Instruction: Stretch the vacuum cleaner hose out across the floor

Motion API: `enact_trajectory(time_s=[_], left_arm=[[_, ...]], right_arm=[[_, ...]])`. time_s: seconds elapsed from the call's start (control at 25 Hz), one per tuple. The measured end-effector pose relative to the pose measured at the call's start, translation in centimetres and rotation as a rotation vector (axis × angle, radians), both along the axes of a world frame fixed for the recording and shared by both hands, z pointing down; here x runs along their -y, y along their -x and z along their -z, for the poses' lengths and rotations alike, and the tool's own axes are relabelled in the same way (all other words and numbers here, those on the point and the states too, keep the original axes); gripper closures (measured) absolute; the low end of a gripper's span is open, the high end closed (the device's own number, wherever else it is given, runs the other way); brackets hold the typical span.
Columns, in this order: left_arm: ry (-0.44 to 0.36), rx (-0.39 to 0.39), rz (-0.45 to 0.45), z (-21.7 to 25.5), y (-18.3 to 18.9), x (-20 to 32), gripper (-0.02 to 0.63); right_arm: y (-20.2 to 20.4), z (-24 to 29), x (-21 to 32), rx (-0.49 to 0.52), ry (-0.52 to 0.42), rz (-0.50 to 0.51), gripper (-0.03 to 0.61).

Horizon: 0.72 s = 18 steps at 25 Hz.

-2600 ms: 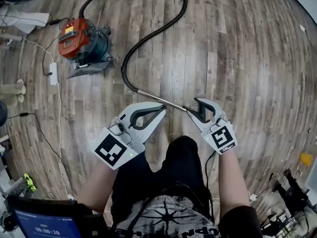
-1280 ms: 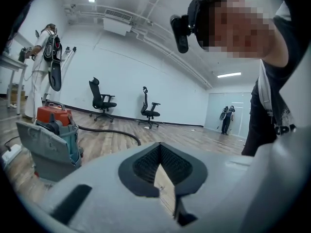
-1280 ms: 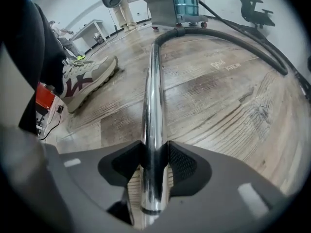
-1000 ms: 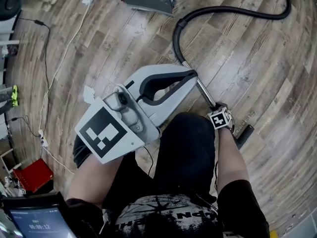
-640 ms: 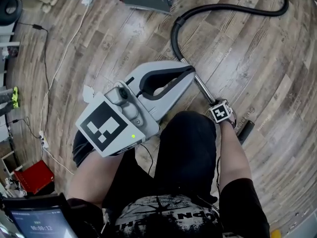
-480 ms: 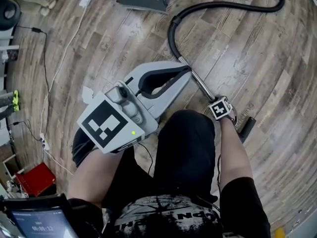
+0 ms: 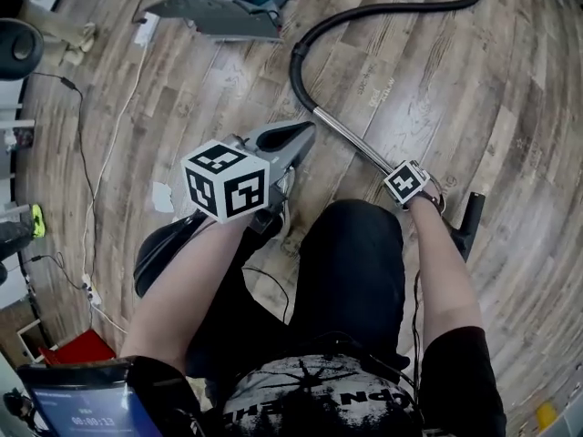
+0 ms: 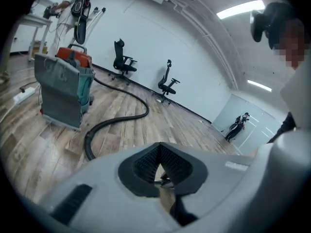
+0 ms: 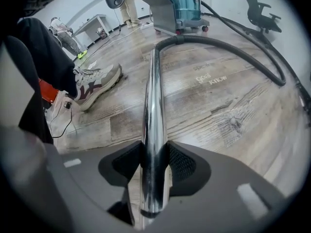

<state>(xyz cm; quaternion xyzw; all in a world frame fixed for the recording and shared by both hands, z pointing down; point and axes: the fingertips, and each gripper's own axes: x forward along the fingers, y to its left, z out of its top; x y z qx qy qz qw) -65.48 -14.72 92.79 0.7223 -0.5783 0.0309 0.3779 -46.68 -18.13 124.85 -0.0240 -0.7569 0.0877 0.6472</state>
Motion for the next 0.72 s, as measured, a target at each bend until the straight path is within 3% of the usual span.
enact_trajectory(time_s=[0.16,0.28,0.4,0.56,0.72], left_arm=[[0.066,-0.089,0.044,-4.5,-0.4,2.4,0.596],[0.093,-0.140,0.062,-7.9,-1.7,3.9,0.543],[0.162,-0.349,0.160,-13.2,-3.5,4.1,0.486],[0.247,-0.536,0.297,-20.1,-5.7,2.8,0.425],[0.213,-0.805,0.394,-23.6,-9.3,4.0,0.355]], right_arm=[[-0.3,3.1,1.1,-0.014,-0.017,0.009,0.402],[-0.6,5.6,1.7,-0.010,-0.036,0.016,0.402],[-1.3,7.7,2.1,-0.027,-0.058,0.014,0.402],[-1.2,9.7,1.8,-0.032,-0.065,0.019,0.403],[-1.8,11.3,1.4,-0.042,-0.061,-0.003,0.403]])
